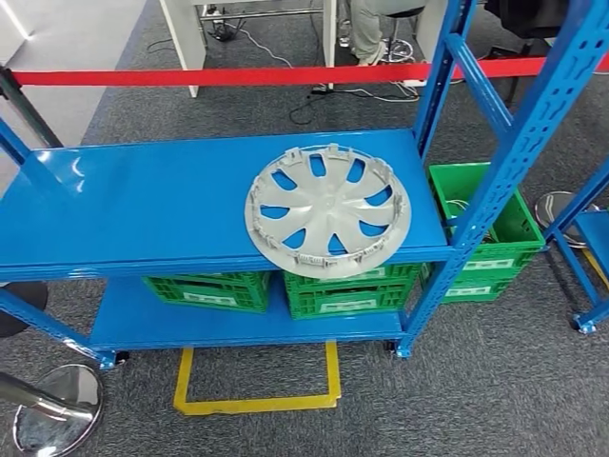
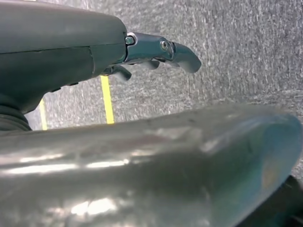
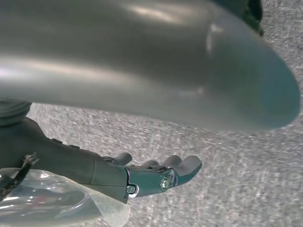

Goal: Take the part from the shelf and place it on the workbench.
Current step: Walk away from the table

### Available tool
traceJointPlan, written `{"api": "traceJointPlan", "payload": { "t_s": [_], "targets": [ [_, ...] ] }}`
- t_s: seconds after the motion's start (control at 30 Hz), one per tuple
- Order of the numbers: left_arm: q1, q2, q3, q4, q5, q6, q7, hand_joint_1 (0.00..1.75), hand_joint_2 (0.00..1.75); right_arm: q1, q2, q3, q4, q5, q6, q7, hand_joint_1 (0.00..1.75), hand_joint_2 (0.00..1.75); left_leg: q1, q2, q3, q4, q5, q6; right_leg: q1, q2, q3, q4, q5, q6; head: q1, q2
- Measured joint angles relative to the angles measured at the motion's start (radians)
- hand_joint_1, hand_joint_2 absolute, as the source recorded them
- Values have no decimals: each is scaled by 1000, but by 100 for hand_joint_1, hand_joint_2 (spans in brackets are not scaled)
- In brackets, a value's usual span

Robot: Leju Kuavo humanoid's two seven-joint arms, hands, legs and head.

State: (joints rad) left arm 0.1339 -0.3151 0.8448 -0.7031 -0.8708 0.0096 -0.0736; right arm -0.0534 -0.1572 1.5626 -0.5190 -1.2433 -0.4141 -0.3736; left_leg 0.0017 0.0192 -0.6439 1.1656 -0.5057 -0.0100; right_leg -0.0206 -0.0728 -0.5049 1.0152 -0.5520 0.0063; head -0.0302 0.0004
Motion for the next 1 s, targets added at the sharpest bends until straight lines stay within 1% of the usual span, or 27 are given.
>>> {"api": "traceJointPlan", "payload": {
  "t_s": [0.03,0.07,0.1,0.13,0.17,0.2,0.23,0.27,0.3,0.33,0.37,0.4,0.43,0.47,0.5,0.53,0.57,0.6,0.63,0.67,0.73,0.77,0.9,0.97,1.0],
  "targets": [
    [-1,0,1,0,-1,1,0,0,0,0,0,0,-1,0,-3,0,0,0,-7,24,32,-64,23,8,3,-12,4,0,-6,4,0,0],
    [-2,0,1,0,-1,3,-1,0,0,0,0,-1,-2,1,-5,2,0,0,-13,45,54,-108,33,16,5,-23,7,-1,-12,9,0,0],
    [-3,0,2,0,-1,4,-1,0,0,0,0,-1,-4,1,-8,3,0,0,-18,58,64,-129,31,21,7,-34,8,-2,-16,13,1,0],
    [-3,0,3,0,-1,6,-2,0,0,-1,0,-2,-5,2,-11,4,0,0,-21,55,66,-134,25,24,9,-46,14,-5,-19,18,2,0],
    [-2,-1,5,0,-1,8,-2,0,0,-3,-1,-4,-7,3,-13,4,0,0,-19,43,67,-139,27,28,9,-58,21,-9,-21,22,2,0],
    [0,-2,8,0,0,9,-2,0,0,-6,-2,-5,-9,4,-16,5,0,0,-17,31,70,-146,29,31,9,-52,27,-8,-26,26,5,0],
    [1,-4,10,0,0,11,-2,0,0,-9,-3,-6,-11,4,-18,5,0,0,-13,19,74,-152,32,35,8,-31,25,5,-38,30,6,0],
    [1,-5,13,0,1,12,-2,0,0,-11,-4,-7,-14,5,-19,5,0,0,-9,8,78,-158,35,39,7,0,10,39,-59,33,8,0],
    [0,-6,14,0,1,13,-3,0,0,-10,-5,-8,-16,5,-21,5,0,0,-7,-3,79,-159,35,42,6,36,-21,96,-87,35,11,0],
    [-1,-6,14,0,2,14,-3,0,0,-8,-6,-8,-18,5,-22,6,0,0,-6,-14,79,-159,34,45,5,58,-60,166,-114,36,13,0],
    [-2,-6,15,0,2,14,-3,0,0,-5,-6,-8,-19,4,-23,8,0,0,-6,-26,80,-159,32,47,5,67,-100,228,-130,37,14,0],
    [-2,-6,16,0,2,14,-3,0,0,-2,-7,-8,-19,0,-23,11,0,0,-6,-37,83,-159,30,48,5,71,-130,264,-128,38,14,0],
    [-2,-6,18,0,3,15,-3,0,44,1,-8,-10,-20,-7,-23,17,0,0,-6,-45,87,-158,27,47,5,71,-142,262,-104,38,15,0],
    [-2,-6,19,0,4,16,-3,0,87,2,-9,-15,-20,-16,-22,26,0,0,-6,-53,93,-158,23,45,5,71,-136,220,-63,38,15,0],
    [-1,-6,21,0,5,18,-3,0,131,2,-11,-21,-21,-28,-19,36,0,0,-6,-57,99,-157,17,41,4,72,-117,154,-15,38,16,0],
    [-1,-6,23,0,6,19,-3,0,175,2,-12,-27,-21,-39,-16,47,0,0,-7,-60,104,-154,11,36,3,76,-95,91,19,36,17,0],
    [-2,-6,24,0,6,20,-3,0,175,2,-13,-34,-22,-48,-12,58,0,44,-9,-62,106,-151,6,30,3,80,-76,45,40,32,18,0],
    [-2,-5,26,0,7,20,-3,0,175,2,-13,-40,-23,-56,-7,68,0,87,-12,-63,106,-148,1,28,2,83,-65,21,47,28,18,0],
    [-3,-5,28,0,7,20,-2,0,175,4,-13,-46,-23,-62,-3,76,0,131,-14,-63,106,-146,-1,31,1,86,-62,17,45,25,17,0],
    [-3,-4,29,0,7,20,-2,0,175,6,-13,-52,-24,-66,0,81,0,175,-15,-63,106,-146,-1,38,1,86,-60,17,46,23,15,0],
    [-4,-3,28,0,12,17,-1,0,175,12,-12,-73,-24,-59,7,86,0,175,-16,-63,108,-148,0,52,1,87,-60,16,46,22,14,0],
    [-5,-2,25,1,18,15,0,0,175,14,-12,-89,-24,-49,11,87,0,175,-16,-63,110,-150,0,54,2,87,-60,16,46,21,14,0],
    [-7,4,-2,6,65,12,5,0,0,21,-9,-180,-24,26,35,101,0,0,-15,-63,113,-156,0,54,6,87,-58,16,41,13,14,0],
    [-7,7,-23,11,93,11,8,0,0,26,-7,-225,-24,70,49,111,0,0,-14,-63,114,-157,0,51,8,87,-57,16,39,9,14,0],
    [-7,9,-34,14,107,11,9,0,0,28,-5,-248,-24,92,56,115,0,0,-13,-63,114,-158,0,46,9,87,-56,17,39,8,14,0]
  ]
}}
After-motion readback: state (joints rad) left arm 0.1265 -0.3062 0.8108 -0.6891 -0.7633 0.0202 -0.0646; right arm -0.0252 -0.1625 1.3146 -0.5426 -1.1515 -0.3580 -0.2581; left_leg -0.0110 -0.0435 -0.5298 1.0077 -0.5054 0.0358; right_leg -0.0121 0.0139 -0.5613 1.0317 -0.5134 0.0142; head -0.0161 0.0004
